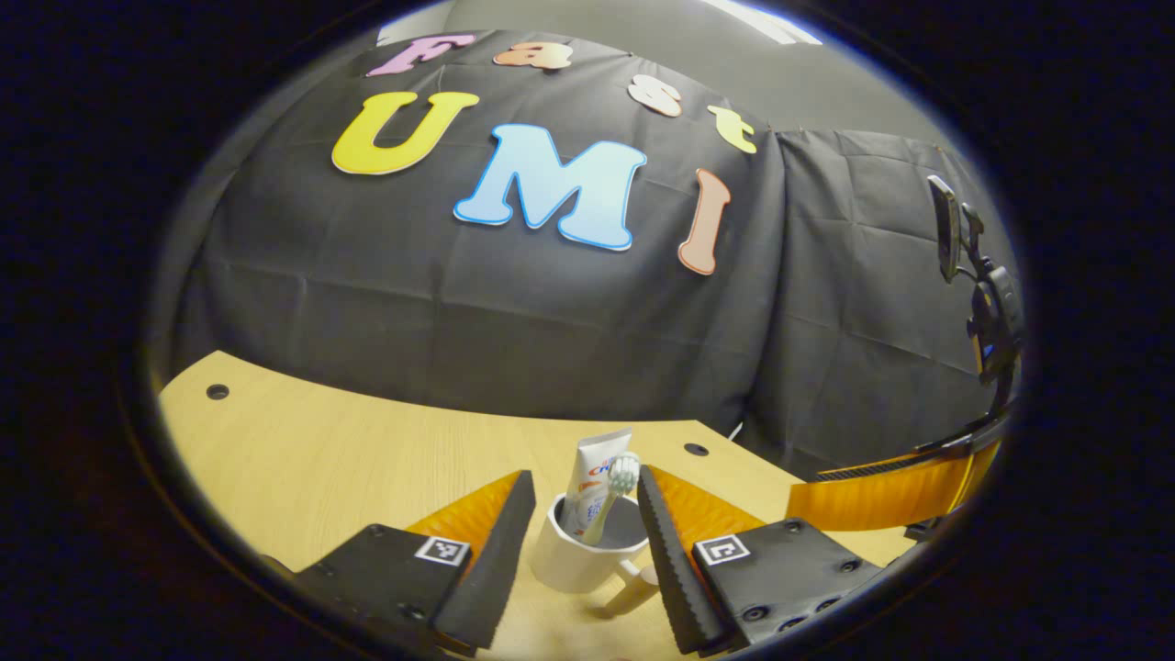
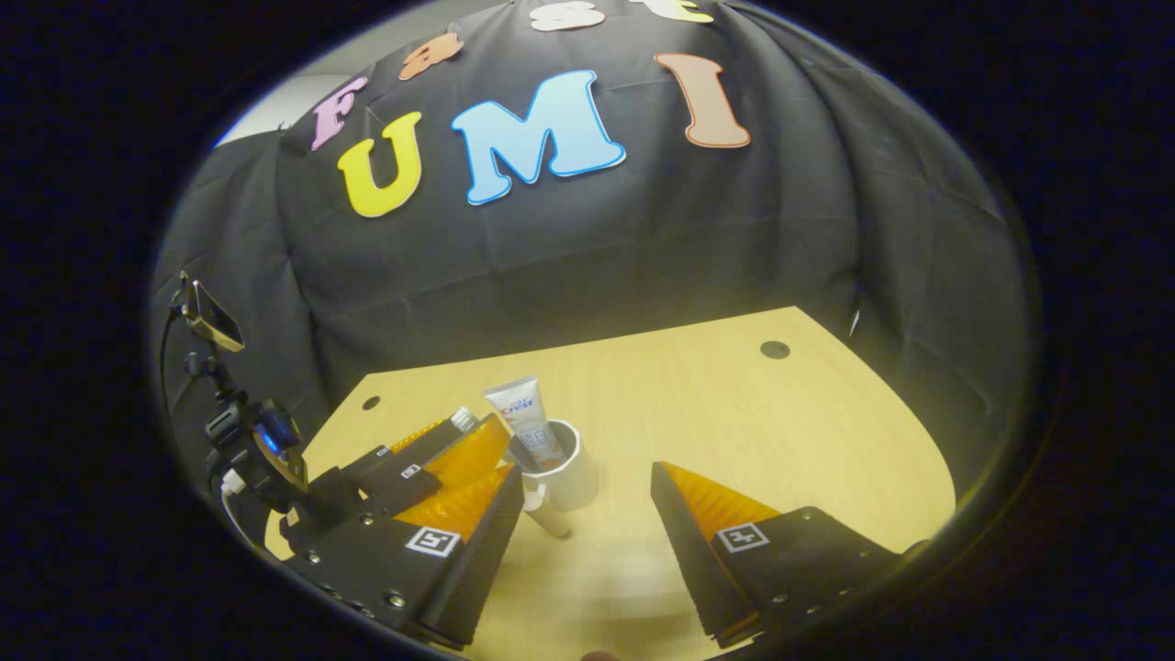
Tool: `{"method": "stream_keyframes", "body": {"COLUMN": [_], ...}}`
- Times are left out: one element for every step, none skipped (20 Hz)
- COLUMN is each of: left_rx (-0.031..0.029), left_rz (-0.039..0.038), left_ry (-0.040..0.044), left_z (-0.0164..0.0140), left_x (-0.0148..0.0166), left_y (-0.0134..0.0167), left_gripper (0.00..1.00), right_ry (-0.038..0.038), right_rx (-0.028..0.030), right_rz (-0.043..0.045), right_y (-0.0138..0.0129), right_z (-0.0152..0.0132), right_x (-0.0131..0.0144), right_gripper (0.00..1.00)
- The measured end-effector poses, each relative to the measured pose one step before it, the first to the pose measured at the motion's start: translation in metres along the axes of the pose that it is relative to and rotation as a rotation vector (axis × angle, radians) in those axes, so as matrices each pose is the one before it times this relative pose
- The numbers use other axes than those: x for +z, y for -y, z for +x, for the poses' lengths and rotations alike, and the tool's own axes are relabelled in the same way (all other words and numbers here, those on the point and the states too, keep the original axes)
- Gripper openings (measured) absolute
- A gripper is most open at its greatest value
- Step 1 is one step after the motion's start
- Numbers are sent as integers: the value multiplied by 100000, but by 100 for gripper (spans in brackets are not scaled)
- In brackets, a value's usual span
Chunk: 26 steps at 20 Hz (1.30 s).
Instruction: Put the toothbrush and toothpaste on the desktop into the cup, then pick up the cup and place it on the coaster on the desktop.
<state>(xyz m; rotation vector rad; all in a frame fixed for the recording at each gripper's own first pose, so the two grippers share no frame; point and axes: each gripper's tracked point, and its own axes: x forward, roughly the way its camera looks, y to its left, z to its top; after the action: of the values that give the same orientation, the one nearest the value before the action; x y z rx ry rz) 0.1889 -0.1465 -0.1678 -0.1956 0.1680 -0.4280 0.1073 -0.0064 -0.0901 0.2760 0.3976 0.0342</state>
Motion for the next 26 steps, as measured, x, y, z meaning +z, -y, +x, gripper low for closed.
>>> {"method": "stream_keyframes", "body": {"left_rx": [227, -83, 722, 952, 1046, 1493, 993, 1653, 1134, 783, 1587, 1211, 1913, 1664, 1538, 1103, 798, 1122, 595, 912, 573, 953, 870, 670, 507, 621], "left_rz": [100, -169, 55, 301, 329, 557, 251, -200, -115, -203, 88, 83, 310, 101, -157, -204, -279, 2, -256, -426, -631, -638, -341, -320, -258, -67], "left_ry": [-376, -620, -403, -243, 19, -367, -778, -772, -1022, -667, -1000, -825, -1180, -1073, -1140, -1304, -797, -1133, -924, -1238, -1221, -1007, -646, -73, 333, 359], "left_z": [-335, -339, -293, -428, -546, -427, -411, -421, -463, -537, -446, -434, -398, -383, -396, -384, -289, -321, -212, -263, -25, -36, -199, -218, -244, -268], "left_x": [130, 58, 54, 131, 156, 155, -104, 42, -95, 44, -11, -38, -24, -75, -39, -46, -204, -77, -182, -193, -92, -45, -81, 45, 9, 115], "left_y": [-72, -165, -220, -290, -315, -451, -356, -389, -343, -285, -411, -276, -409, -381, -414, -279, -268, -291, -335, -380, -394, -414, -520, -426, -311, -341], "left_gripper": [72, 73, 75, 87, 82, 82, 82, 88, 96, 93, 96, 93, 93, 96, 96, 93, 96, 96, 93, 96, 96, 96, 99, 99, 96, 93], "right_ry": [-1042, -1287, -1455, -1589, -1587, -1421, -1766, -1802, -2639, -2130, -2713, -1739, -2299, -2552, -2541, -2602, -2506, -2239, -1967, -1839, -1811, -1935, -1829, -2191, -1804, -2432], "right_rx": [449, 91, 137, 375, 110, 183, -122, -80, -437, -532, -962, -771, -804, -598, -297, -381, -464, -405, -220, -212, -511, -521, -687, -817, -393, -870], "right_rz": [17, -92, -246, -200, -185, -90, -69, -91, -318, -388, -621, -436, -567, -646, -701, -737, -760, -443, -304, -386, -480, -682, -686, -461, -369, -378], "right_y": [-247, -292, -179, -320, 81, -184, -185, -554, -434, -179, -64, -91, -16, -176, -196, -214, -97, -170, -167, -76, -69, -166, -24, -67, -90, 79], "right_z": [222, 248, 395, 168, 296, 499, 507, 243, 136, 337, 382, 282, 259, 349, 377, 425, 353, 286, 325, 343, 354, 226, 370, 469, 282, 337], "right_x": [28, -219, -87, -278, -391, -140, -149, -205, -211, -355, -185, -269, -196, -331, -159, -292, -145, -210, -136, -260, -159, -123, 2, -260, -35, 0], "right_gripper": [86, 86, 86, 86, 86, 86, 86, 86, 86, 86, 86, 86, 86, 86, 86, 86, 86, 86, 86, 86, 86, 86, 86, 86, 86, 86]}}
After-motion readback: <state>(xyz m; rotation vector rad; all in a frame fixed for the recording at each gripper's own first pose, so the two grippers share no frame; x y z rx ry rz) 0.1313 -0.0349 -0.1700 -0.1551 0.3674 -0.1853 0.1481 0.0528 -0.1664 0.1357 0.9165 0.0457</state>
